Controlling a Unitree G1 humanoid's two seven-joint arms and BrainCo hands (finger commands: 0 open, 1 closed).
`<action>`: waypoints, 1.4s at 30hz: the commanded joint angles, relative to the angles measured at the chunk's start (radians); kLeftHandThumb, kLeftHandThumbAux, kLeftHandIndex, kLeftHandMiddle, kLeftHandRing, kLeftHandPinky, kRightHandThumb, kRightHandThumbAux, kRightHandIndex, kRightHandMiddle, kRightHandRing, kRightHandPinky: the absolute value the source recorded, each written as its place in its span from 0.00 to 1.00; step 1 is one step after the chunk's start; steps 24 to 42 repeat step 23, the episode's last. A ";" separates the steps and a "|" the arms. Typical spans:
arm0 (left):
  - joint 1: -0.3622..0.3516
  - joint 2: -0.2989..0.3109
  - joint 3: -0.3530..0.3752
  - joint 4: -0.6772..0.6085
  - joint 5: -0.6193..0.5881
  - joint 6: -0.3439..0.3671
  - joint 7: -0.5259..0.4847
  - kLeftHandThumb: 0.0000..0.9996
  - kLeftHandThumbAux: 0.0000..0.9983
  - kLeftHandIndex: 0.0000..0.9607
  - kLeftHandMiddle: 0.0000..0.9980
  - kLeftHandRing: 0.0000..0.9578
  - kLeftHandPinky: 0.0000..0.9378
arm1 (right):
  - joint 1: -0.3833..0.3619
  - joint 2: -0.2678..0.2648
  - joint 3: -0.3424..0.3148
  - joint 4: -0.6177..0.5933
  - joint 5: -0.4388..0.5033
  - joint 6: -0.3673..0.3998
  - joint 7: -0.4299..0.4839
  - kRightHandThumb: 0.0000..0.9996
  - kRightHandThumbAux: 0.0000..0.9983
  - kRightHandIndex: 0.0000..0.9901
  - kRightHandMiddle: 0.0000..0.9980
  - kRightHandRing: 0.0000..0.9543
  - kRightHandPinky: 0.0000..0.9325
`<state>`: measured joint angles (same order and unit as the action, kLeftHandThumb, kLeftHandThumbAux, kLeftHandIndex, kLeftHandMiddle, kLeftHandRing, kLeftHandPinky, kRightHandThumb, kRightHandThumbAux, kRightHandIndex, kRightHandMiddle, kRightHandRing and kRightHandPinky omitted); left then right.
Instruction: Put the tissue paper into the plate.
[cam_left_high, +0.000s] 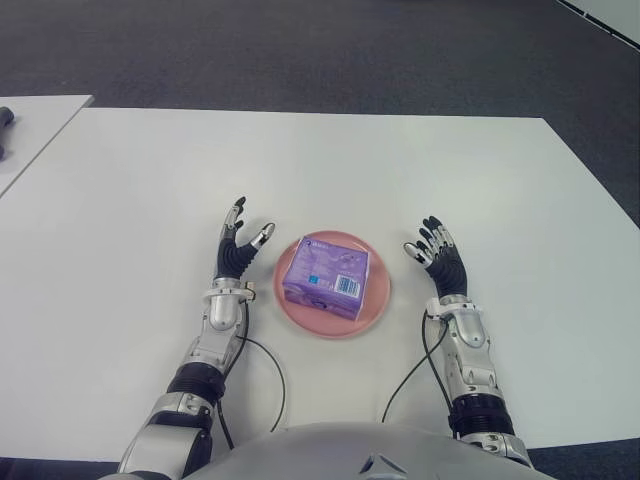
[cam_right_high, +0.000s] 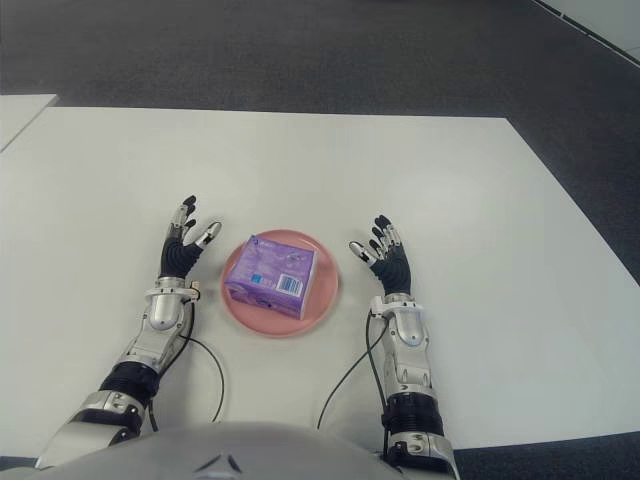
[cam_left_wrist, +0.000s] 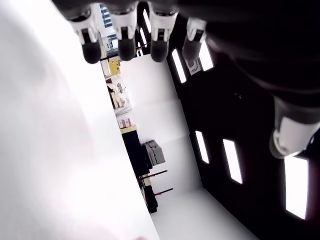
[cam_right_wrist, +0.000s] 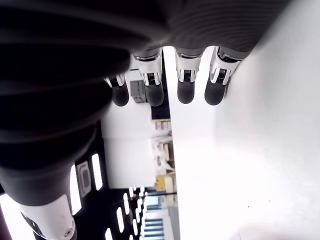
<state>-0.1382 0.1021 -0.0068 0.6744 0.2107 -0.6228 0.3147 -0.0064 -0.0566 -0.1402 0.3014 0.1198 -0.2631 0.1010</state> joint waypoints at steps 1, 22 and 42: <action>0.025 0.004 0.004 0.024 0.001 -0.001 -0.003 0.00 0.45 0.00 0.00 0.00 0.00 | -0.010 0.026 0.001 0.048 -0.008 -0.039 -0.023 0.10 0.74 0.00 0.00 0.00 0.02; 0.027 -0.012 0.005 -0.010 -0.007 0.034 -0.001 0.00 0.45 0.00 0.00 0.00 0.00 | -0.306 0.020 0.017 0.477 -0.158 -0.241 -0.221 0.13 0.60 0.07 0.07 0.02 0.04; 0.028 -0.013 0.006 -0.012 -0.011 0.034 -0.004 0.00 0.44 0.00 0.00 0.00 0.00 | -0.337 0.011 0.013 0.536 -0.155 -0.247 -0.221 0.11 0.61 0.07 0.07 0.01 0.04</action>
